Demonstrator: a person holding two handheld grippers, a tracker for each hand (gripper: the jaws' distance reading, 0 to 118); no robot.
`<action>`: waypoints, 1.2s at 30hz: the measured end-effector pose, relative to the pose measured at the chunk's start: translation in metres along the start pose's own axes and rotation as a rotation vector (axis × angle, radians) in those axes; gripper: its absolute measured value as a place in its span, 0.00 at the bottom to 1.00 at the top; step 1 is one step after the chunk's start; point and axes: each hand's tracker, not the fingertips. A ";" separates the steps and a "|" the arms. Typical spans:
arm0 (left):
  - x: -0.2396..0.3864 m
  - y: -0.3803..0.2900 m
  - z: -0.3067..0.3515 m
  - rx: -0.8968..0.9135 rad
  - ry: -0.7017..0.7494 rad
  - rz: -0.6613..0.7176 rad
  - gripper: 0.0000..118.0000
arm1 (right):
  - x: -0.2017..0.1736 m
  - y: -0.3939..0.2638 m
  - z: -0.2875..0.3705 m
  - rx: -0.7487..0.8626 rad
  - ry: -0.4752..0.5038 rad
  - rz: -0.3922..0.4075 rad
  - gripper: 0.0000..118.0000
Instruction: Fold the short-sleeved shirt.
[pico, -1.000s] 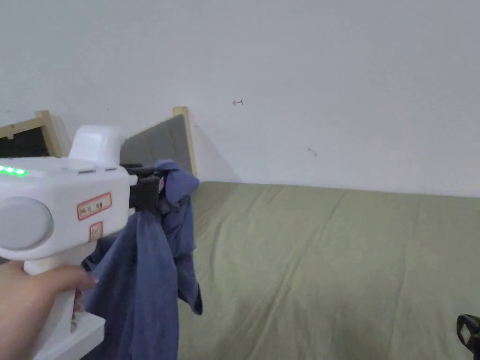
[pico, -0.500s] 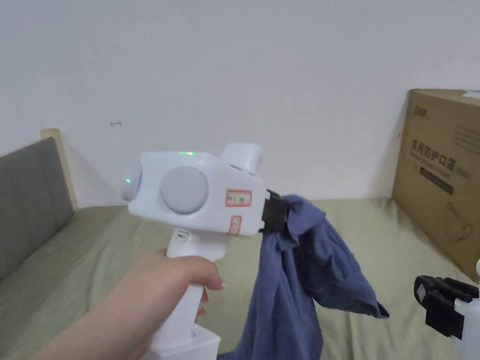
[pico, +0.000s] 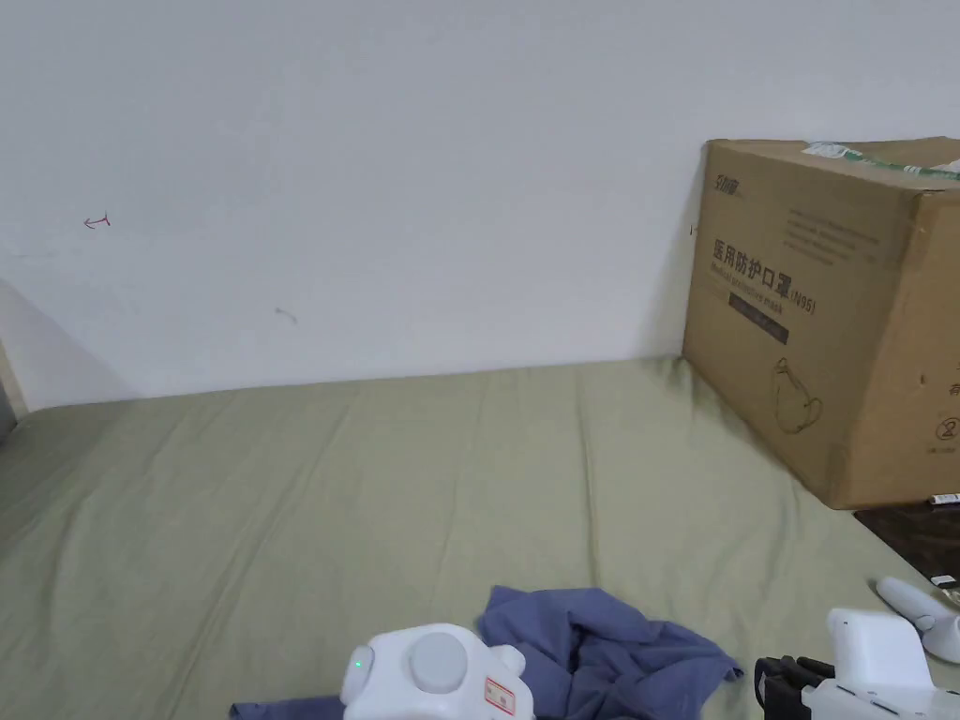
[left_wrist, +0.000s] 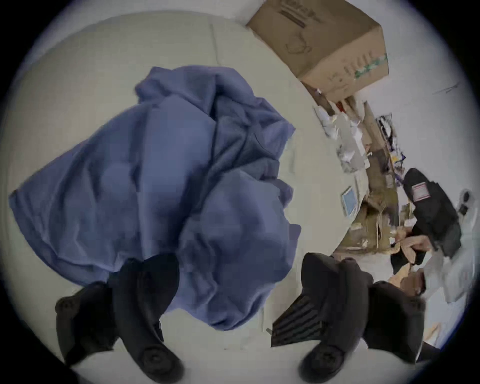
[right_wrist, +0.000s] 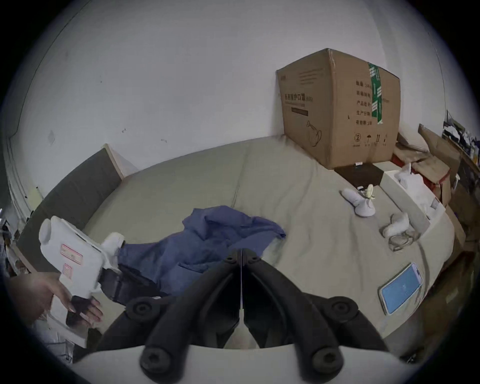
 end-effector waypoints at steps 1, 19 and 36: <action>-0.002 -0.001 0.015 0.038 0.017 0.000 0.86 | -0.002 0.002 0.000 0.002 0.002 0.006 0.00; 0.009 -0.183 0.216 1.354 0.594 -0.134 0.00 | -0.059 0.033 0.072 0.563 0.009 0.010 0.00; -0.099 -0.051 0.209 0.552 0.335 0.176 0.00 | -0.050 0.035 0.054 0.432 0.001 0.041 0.00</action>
